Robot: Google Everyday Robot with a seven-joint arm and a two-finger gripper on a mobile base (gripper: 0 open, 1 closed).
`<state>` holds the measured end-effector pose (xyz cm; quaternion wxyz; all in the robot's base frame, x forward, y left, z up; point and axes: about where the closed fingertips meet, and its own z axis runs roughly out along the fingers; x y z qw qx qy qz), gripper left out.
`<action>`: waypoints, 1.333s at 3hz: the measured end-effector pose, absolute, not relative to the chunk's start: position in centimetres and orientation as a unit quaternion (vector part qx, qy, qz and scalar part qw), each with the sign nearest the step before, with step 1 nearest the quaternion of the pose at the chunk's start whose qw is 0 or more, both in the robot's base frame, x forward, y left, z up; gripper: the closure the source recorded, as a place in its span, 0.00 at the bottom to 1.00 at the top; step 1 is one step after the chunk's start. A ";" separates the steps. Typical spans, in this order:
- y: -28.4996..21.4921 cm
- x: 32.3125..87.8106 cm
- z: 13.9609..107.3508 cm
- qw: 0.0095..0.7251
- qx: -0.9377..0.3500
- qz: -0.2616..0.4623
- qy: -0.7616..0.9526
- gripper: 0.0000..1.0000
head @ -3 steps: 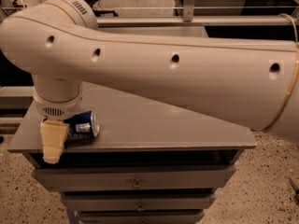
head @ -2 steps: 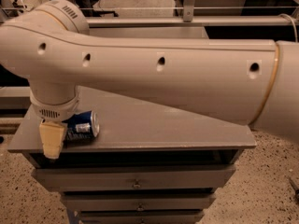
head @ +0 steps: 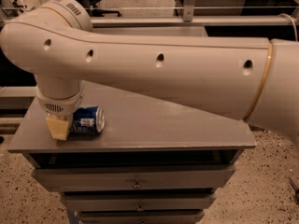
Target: Place pepsi can upright
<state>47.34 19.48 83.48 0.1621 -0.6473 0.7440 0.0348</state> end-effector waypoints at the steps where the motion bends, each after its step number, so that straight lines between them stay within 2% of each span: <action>1: 18.8 48.7 86.5 0.187 -0.635 0.050 0.748 0.87; 2: 17.9 50.7 90.6 0.238 -0.621 0.102 0.740 1.00; 4: 15.8 52.9 96.0 0.366 -0.585 0.261 0.675 1.00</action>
Offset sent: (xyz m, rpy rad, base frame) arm 0.0570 -0.0369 0.1353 0.4503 -0.0155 0.0109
